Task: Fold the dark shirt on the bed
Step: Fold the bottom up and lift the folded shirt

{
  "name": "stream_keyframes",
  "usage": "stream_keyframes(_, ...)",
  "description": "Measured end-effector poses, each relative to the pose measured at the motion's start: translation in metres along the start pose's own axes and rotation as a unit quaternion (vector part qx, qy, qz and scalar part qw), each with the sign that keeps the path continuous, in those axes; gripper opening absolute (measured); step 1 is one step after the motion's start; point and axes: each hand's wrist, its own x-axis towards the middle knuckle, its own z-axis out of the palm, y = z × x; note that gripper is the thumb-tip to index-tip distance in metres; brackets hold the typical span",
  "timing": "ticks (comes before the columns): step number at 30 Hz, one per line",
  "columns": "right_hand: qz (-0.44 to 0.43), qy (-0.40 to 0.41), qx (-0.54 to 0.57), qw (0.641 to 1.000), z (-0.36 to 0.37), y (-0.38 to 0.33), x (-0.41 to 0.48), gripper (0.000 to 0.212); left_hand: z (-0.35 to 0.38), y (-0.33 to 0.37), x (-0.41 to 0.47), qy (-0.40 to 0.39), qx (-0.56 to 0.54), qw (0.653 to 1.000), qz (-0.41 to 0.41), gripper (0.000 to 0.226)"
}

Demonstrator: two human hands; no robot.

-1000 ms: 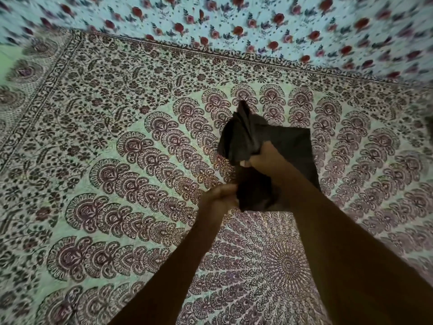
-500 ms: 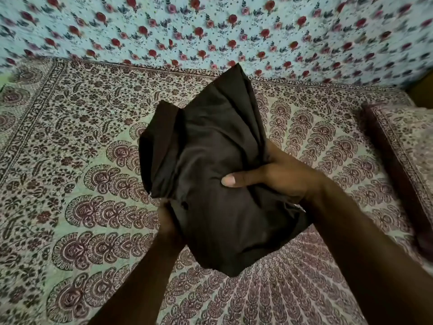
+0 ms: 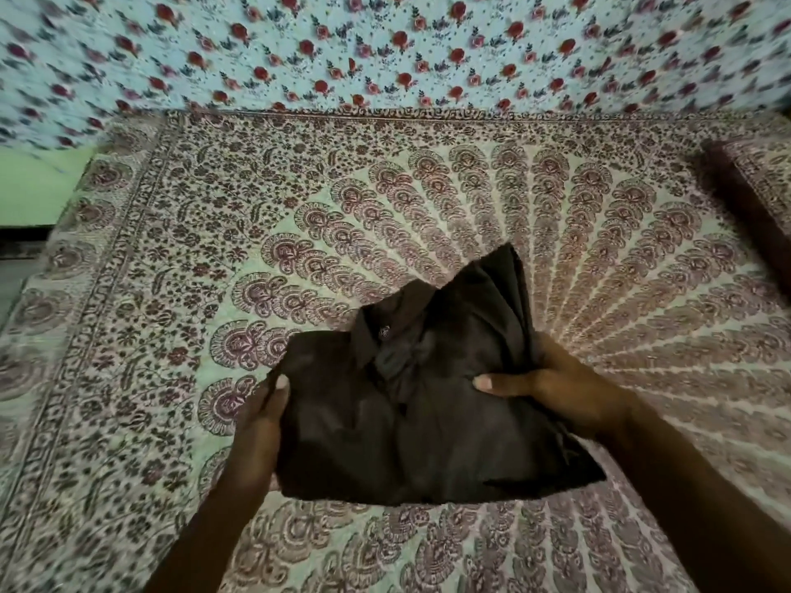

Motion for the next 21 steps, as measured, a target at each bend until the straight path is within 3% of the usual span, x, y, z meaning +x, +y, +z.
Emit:
stream_keyframes(4,0.036,0.012,0.035,0.999,0.058,0.049,-0.014,0.038,-0.069,-0.017,-0.015,0.019,0.145,0.984,0.099,0.021)
stream_keyframes(6,0.042,0.015,0.057,0.997,0.088,0.068,-0.020,0.043,-0.105,-0.026,-0.028,0.051,0.214,0.963,0.157,0.029)
stream_keyframes(8,0.042,0.026,0.074,0.996,0.118,0.083,-0.030,0.046,-0.134,-0.027,-0.046,0.065,0.237,0.951,0.188,0.039)
stream_keyframes(10,0.036,0.035,0.093,0.994,0.154,0.100,-0.041,0.043,-0.172,-0.034,-0.062,0.078,0.265,0.936,0.219,0.031)
stream_keyframes(12,0.043,0.040,0.106,0.993,0.186,0.116,-0.048,0.040,-0.208,-0.045,-0.072,0.089,0.264,0.933,0.229,0.021)
stream_keyframes(14,0.054,0.054,0.118,0.990,0.219,0.136,-0.050,0.040,-0.244,-0.052,-0.083,0.083,0.218,0.946,0.224,0.038)
stream_keyframes(17,0.072,0.064,0.138,0.986,0.264,0.163,-0.045,0.035,-0.294,-0.063,-0.092,0.081,0.297,0.914,0.263,0.019)
stream_keyframes(18,0.075,0.062,0.137,0.986,0.279,0.171,-0.042,0.033,-0.314,-0.071,-0.092,0.075,0.321,0.909,0.257,0.023)
stream_keyframes(21,0.078,0.055,0.136,0.986,0.321,0.194,-0.031,0.032,-0.362,-0.083,-0.087,0.024,0.330,0.920,0.209,0.030)
